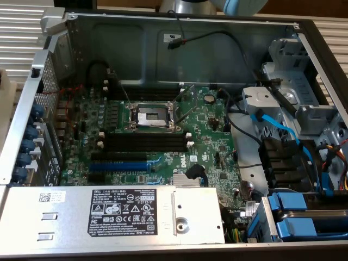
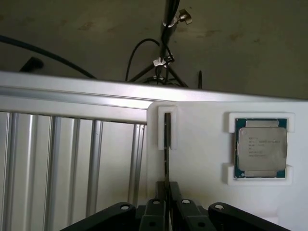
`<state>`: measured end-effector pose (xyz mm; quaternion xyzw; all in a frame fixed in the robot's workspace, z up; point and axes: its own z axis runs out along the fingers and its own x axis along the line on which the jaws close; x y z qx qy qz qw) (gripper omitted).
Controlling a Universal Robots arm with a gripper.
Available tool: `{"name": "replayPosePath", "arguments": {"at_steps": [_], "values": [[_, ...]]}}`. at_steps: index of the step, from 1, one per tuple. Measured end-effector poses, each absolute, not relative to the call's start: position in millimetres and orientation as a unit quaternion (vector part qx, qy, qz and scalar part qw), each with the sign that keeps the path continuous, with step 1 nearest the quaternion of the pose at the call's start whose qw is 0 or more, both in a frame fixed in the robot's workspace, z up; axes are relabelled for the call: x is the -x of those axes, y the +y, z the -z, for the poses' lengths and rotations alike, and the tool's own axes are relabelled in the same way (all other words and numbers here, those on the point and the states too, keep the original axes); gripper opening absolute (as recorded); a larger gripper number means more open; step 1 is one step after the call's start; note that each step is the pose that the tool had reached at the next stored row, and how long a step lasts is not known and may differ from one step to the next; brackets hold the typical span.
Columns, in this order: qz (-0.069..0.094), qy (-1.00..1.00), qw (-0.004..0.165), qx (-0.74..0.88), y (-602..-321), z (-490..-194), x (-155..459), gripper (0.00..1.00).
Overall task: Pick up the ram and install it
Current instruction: 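Pick up the ram and move it above insertion slot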
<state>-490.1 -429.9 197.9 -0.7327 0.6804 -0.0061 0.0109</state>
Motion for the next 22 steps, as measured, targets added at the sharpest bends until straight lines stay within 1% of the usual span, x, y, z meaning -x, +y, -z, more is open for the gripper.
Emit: {"name": "replayPosePath", "arguments": {"at_steps": [22], "values": [[0.009, 0.682, 0.007, 0.732, -429.9, -216.6, 490.1, 0.15]]}}
